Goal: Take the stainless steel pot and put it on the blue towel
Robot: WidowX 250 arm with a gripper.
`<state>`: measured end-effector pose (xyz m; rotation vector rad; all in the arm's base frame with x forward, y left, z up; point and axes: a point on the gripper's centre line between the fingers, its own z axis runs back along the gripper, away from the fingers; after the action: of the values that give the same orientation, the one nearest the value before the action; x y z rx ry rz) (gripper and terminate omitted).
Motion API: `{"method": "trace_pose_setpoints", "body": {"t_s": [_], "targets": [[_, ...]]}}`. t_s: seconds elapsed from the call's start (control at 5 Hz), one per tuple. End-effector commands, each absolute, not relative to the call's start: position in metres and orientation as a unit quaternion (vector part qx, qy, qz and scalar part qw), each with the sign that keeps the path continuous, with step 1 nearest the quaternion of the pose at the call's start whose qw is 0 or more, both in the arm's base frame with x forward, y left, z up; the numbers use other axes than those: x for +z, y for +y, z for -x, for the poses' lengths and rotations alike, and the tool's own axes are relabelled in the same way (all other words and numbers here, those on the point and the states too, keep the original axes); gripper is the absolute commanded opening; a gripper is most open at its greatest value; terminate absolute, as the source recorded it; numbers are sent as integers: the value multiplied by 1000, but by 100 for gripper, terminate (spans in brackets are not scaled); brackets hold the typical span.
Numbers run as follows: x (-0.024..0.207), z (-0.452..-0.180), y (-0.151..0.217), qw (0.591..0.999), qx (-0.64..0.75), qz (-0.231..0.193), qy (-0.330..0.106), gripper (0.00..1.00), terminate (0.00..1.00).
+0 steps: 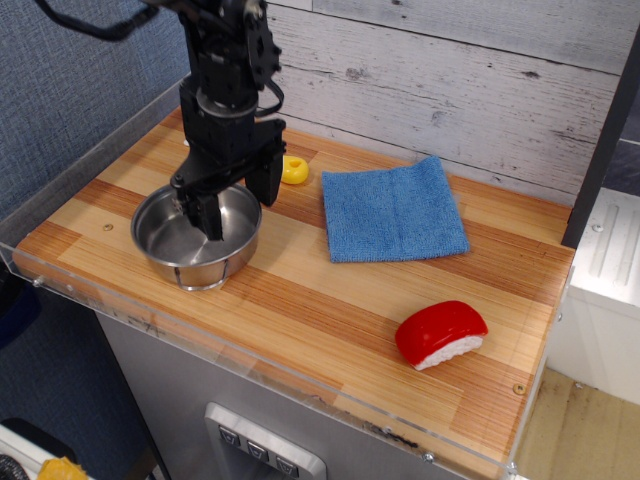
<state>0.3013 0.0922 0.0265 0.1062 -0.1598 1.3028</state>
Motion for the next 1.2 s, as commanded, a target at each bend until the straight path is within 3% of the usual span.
{"method": "trace_pose_setpoints", "body": {"t_s": [0.0,1.0], "targets": [[28,-303,97,786,612,-46,-81,0,0],[45,-296,107,771,628,-51,-94,0,0]]}}
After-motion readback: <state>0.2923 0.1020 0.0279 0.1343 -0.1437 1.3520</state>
